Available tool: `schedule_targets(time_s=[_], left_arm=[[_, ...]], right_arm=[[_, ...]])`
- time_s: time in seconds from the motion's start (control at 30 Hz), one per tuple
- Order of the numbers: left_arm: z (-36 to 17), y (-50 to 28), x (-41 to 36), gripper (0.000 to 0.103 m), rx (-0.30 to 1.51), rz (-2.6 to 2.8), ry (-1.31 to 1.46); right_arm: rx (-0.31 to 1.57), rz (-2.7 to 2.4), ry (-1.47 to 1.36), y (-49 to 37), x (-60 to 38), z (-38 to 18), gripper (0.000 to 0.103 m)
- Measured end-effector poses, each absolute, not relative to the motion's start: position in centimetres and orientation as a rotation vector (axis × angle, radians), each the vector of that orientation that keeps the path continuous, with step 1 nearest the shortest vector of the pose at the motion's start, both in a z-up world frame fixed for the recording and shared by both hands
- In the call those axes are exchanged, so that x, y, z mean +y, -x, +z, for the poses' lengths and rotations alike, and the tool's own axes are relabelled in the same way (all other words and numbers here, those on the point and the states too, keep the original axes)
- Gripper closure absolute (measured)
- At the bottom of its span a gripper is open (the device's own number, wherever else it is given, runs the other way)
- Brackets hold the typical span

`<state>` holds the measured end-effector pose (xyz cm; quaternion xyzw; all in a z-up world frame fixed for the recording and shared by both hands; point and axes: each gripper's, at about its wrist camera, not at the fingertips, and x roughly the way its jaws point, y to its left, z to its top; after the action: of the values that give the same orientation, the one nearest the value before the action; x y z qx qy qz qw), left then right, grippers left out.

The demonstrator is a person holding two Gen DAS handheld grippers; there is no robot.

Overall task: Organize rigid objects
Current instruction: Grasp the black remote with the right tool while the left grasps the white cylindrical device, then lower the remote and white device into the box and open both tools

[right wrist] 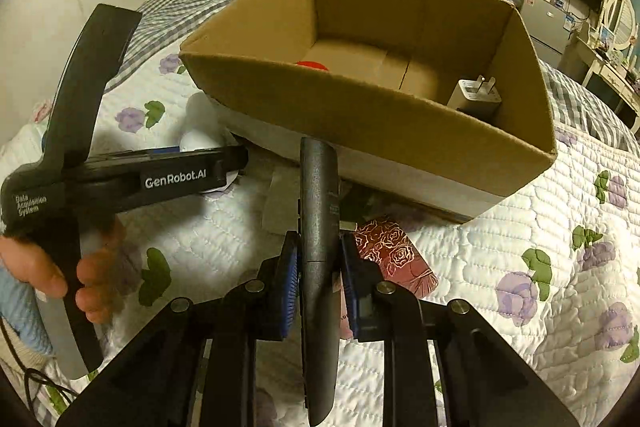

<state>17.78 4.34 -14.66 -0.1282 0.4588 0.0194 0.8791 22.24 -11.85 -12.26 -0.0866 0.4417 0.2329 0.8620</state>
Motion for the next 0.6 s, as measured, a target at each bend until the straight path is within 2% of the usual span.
schedule_targets(time_s=[0.33, 0.6], left_arm=[[-10.5, -11.2, 2.7, 0.048, 0.910, -0.055, 0.204], [-4.2, -9.7, 0.9, 0.048, 0.797, -0.113, 0.141]], right_arm=[[0.877, 0.486, 0.140, -20.3, -13.1, -9.7, 0.084], [0.753, 0.482, 0.081, -19.4, -15.2, -3.4, 0.084]])
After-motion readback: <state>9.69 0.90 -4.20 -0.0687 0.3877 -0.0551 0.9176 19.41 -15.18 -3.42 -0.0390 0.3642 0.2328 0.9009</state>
